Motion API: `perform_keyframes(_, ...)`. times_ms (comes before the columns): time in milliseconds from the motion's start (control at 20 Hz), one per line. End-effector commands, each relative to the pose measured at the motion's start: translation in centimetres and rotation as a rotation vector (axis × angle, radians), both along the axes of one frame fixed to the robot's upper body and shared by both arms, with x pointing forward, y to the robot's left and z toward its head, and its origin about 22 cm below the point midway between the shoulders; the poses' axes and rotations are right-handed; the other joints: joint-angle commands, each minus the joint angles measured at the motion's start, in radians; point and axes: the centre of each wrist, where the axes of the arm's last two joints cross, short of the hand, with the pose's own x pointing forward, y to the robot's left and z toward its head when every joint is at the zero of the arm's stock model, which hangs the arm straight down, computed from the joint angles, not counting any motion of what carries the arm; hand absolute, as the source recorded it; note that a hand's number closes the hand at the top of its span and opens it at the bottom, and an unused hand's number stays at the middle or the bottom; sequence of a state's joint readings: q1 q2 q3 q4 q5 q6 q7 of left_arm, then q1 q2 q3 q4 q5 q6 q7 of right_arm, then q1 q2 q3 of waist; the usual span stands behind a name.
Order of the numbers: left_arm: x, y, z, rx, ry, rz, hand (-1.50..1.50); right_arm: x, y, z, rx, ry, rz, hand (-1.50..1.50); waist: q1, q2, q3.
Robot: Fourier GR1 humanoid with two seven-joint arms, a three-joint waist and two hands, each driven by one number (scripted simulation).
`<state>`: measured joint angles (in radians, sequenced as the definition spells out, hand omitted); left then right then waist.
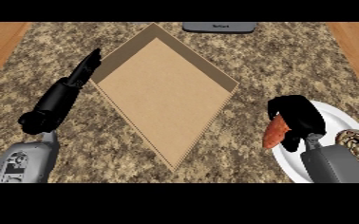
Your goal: Pick the sweet potato from the plate and place it in the cardboard box
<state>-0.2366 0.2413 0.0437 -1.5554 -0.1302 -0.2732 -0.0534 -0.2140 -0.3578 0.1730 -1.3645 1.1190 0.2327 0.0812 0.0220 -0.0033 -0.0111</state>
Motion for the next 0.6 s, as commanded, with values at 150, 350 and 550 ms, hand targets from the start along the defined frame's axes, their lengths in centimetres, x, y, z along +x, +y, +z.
perform_keyframes(150, 0.8, -3.1, 0.6, 0.002, -0.020, -0.138, 0.00, -0.1, 19.0, 2.8, 0.167, -0.062, 0.350, 1.50, 0.181, 0.031, 0.010)
perform_keyframes(350, 1.3, -4.8, 0.9, 0.003, -0.026, -0.179, 0.00, -0.2, 22.8, 5.8, 0.167, -0.194, 0.388, 1.50, 0.187, 0.028, 0.012)
perform_keyframes(550, 2.0, -4.9, 1.0, 0.001, -0.026, -0.187, 0.00, -0.3, 26.1, 9.2, 0.142, -0.341, 0.421, 1.50, 0.192, 0.027, 0.008)
